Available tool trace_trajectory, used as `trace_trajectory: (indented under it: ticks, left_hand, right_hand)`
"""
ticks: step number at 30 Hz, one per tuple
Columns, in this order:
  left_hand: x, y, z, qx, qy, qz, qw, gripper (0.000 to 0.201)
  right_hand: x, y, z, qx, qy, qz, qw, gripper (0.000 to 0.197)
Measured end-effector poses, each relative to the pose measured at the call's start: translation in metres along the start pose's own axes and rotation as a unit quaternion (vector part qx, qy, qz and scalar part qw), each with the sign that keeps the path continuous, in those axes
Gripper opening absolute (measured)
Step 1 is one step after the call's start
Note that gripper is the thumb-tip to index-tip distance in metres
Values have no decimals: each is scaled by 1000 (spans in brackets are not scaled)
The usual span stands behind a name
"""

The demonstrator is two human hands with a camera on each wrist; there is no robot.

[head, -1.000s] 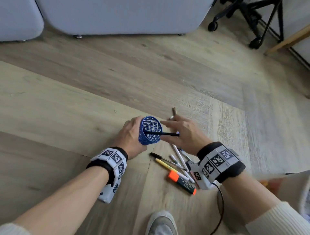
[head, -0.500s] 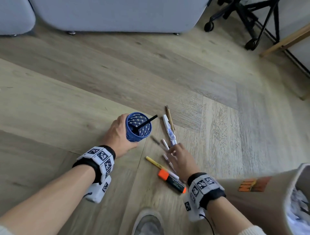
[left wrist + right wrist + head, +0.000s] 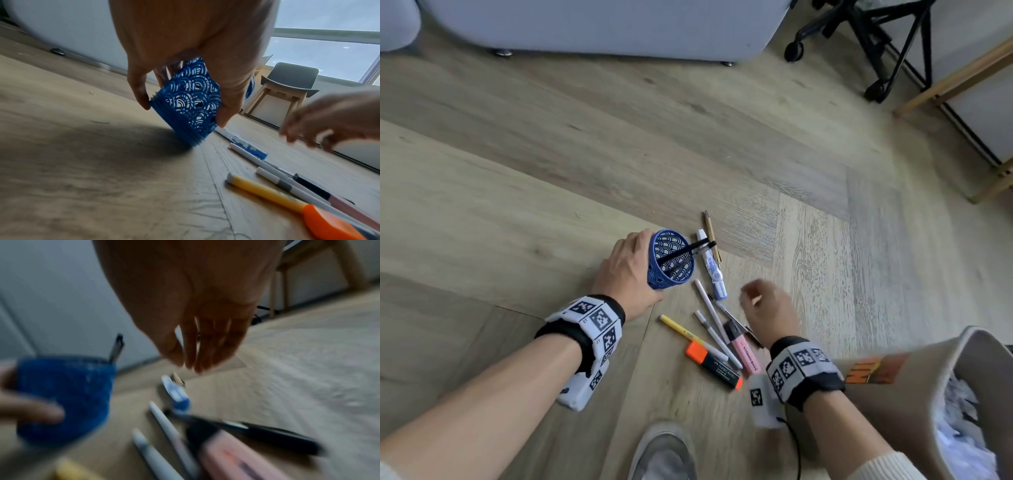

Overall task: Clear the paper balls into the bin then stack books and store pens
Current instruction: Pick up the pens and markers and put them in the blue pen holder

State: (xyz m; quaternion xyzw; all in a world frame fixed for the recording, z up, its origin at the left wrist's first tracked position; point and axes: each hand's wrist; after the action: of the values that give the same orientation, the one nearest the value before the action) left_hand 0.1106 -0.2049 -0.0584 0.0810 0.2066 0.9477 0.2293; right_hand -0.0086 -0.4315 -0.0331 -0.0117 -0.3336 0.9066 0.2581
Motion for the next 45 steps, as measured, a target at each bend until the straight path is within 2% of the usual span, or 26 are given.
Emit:
trace_trajectory:
  ticks: [2, 4, 9, 11, 16, 17, 19, 21, 22, 23, 25, 26, 28, 29, 31, 33, 35, 36, 38, 40, 42, 43, 45]
  left_hand:
    - [1, -1, 0, 8, 2, 5, 1000, 87]
    - [2, -1, 0, 9, 1, 9, 1000, 87]
    - [7, -2, 3, 15, -3, 9, 1000, 91]
    - [8, -3, 4, 26, -2, 16, 1000, 92]
    - [10, -5, 6, 48, -3, 33, 998, 91]
    - [10, -5, 5, 49, -3, 35, 998, 90]
    - [10, -5, 5, 51, -4, 37, 998, 89]
    - [10, -6, 6, 51, -2, 36, 998, 88]
    - [10, -6, 6, 50, -2, 36, 998, 88]
    - [10, -6, 5, 49, -2, 36, 998, 88]
    - [11, -7, 5, 47, -1, 36, 998, 89]
    - [11, -7, 4, 47, 1, 37, 998, 89]
    - [11, -6, 3, 47, 6, 38, 998, 88]
    - [11, -6, 3, 47, 8, 38, 998, 88]
    - [11, -5, 3, 52, 11, 39, 998, 87]
    - [12, -4, 3, 58, 13, 42, 997, 86]
    - [11, -3, 3, 58, 10, 45, 997, 86]
    - [11, -3, 3, 57, 6, 45, 997, 85]
    - [9, -2, 5, 53, -1, 42, 998, 85]
    - [7, 1, 6, 39, -9, 38, 998, 84]
    - [6, 4, 8, 17, -17, 38, 999, 84]
    - [6, 6, 9, 11, -17, 40, 999, 83]
    - [8, 8, 8, 13, -14, 47, 999, 83]
  right_hand:
    - [9, 21, -13, 100, -104, -50, 988, 25]
    - [16, 26, -22, 108, -103, -52, 987, 29]
    - [20, 18, -26, 106, -128, 8, 986, 13]
    - [16, 15, -19, 97, -116, 41, 988, 12]
    - [2, -14, 11, 13, -3, 121, 993, 5]
    - [0, -18, 13, 24, -21, 128, 991, 6]
    - [-1, -20, 9, 94, -124, 94, 983, 21]
    - [3, -13, -5, 174, -221, 46, 959, 35]
    - [6, -8, -13, 192, -216, 34, 957, 37]
    - [8, -3, -18, 190, -173, 29, 966, 38]
    - [8, 8, -20, 170, -44, 15, 984, 44]
    - [6, 16, -19, 173, -4, 2, 985, 50]
    - [-1, 36, -13, 198, 9, -22, 980, 53]
    - [-4, 45, -10, 199, 1, -23, 980, 48]
    - [-7, 60, -8, 175, -10, -22, 984, 34]
    - [-8, 62, -8, 115, -5, -55, 992, 21]
    - [-9, 49, -5, -65, 44, -101, 992, 13]
    - [-8, 37, -2, -178, 67, -98, 977, 13]
    - [-4, 2, 8, -319, 75, -31, 944, 14]
    - [-3, -28, 17, -328, 41, 51, 942, 18]
    - [-4, -51, 19, -252, 5, 104, 962, 17]
    - [-5, -59, 19, -215, -7, 116, 970, 15]
    - [-4, -69, 16, -217, -28, 112, 969, 13]
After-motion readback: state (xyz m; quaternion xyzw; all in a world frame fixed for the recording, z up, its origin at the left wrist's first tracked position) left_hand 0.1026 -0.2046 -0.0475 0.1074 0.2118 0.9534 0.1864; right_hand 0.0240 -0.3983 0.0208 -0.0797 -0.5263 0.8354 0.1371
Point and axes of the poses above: each hand's wrist, its own x-axis away from the middle knuckle, its own z-axis out of the back of the hand, y = z × x, and after that the axes turned 15 degrees about -x, right-handed
